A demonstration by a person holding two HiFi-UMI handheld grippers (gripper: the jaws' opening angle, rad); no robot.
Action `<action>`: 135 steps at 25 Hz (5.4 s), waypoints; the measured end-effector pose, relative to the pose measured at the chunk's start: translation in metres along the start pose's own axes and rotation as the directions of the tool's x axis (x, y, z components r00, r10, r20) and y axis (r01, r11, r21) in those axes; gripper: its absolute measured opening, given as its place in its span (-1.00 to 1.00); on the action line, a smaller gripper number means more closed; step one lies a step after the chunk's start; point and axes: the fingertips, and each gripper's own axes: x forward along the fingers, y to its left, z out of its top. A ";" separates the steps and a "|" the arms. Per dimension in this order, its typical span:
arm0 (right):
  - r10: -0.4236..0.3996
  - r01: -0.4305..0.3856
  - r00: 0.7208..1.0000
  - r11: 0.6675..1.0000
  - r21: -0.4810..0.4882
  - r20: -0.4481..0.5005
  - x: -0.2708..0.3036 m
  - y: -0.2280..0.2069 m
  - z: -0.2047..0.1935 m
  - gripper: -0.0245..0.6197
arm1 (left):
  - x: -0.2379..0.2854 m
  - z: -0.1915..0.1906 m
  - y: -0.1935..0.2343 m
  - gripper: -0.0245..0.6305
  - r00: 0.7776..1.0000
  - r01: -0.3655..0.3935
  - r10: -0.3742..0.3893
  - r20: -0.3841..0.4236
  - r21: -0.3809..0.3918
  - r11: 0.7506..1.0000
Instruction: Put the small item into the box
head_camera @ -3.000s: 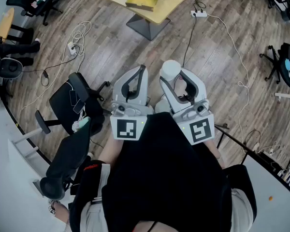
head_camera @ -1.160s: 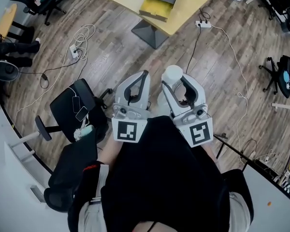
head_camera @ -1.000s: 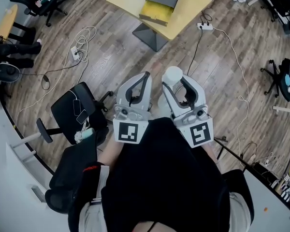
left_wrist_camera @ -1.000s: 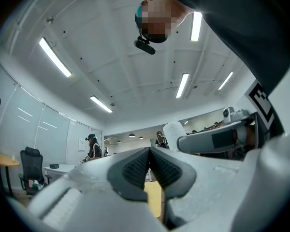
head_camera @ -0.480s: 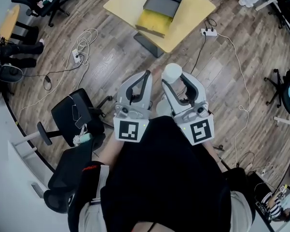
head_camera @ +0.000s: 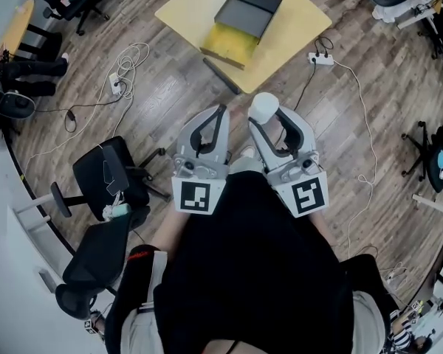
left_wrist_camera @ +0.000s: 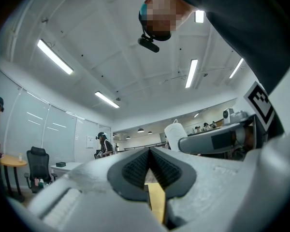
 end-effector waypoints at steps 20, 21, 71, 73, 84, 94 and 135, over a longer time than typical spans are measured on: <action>0.012 -0.015 0.994 0.999 -0.028 -0.113 0.101 -0.064 -0.035 -0.36 | 0.096 -0.041 0.070 -0.92 1.000 0.022 -0.022 -0.005 0.008 1.000; 0.010 -0.013 0.993 0.999 -0.030 -0.121 0.108 -0.068 -0.037 -0.36 | 0.103 -0.044 0.074 -0.92 1.000 0.028 -0.028 -0.007 0.004 1.000; 0.300 -0.277 0.625 0.948 0.154 -0.721 0.295 -0.150 -0.322 -0.36 | 0.229 -0.158 0.196 -0.92 0.968 -0.194 0.183 -0.169 -0.051 0.980; 0.319 -0.299 0.587 0.939 0.167 -0.744 0.293 -0.145 -0.338 -0.36 | 0.229 -0.161 0.200 -0.92 0.963 -0.216 0.203 -0.178 -0.058 0.975; 0.361 -0.397 0.417 0.898 0.190 -0.834 0.275 -0.121 -0.404 -0.36 | 0.227 -0.179 0.213 -0.92 0.942 -0.275 0.258 -0.213 -0.049 0.960; 0.362 -0.425 0.276 0.877 0.225 -0.890 0.259 -0.106 -0.443 -0.36 | 0.210 -0.190 0.217 -0.92 0.920 -0.318 0.297 -0.254 -0.043 0.947; 0.274 -0.217 0.470 0.957 0.191 -0.839 0.265 -0.127 -0.377 -0.47 | 0.189 -0.168 0.203 -0.92 0.960 -0.209 0.197 -0.201 -0.038 0.977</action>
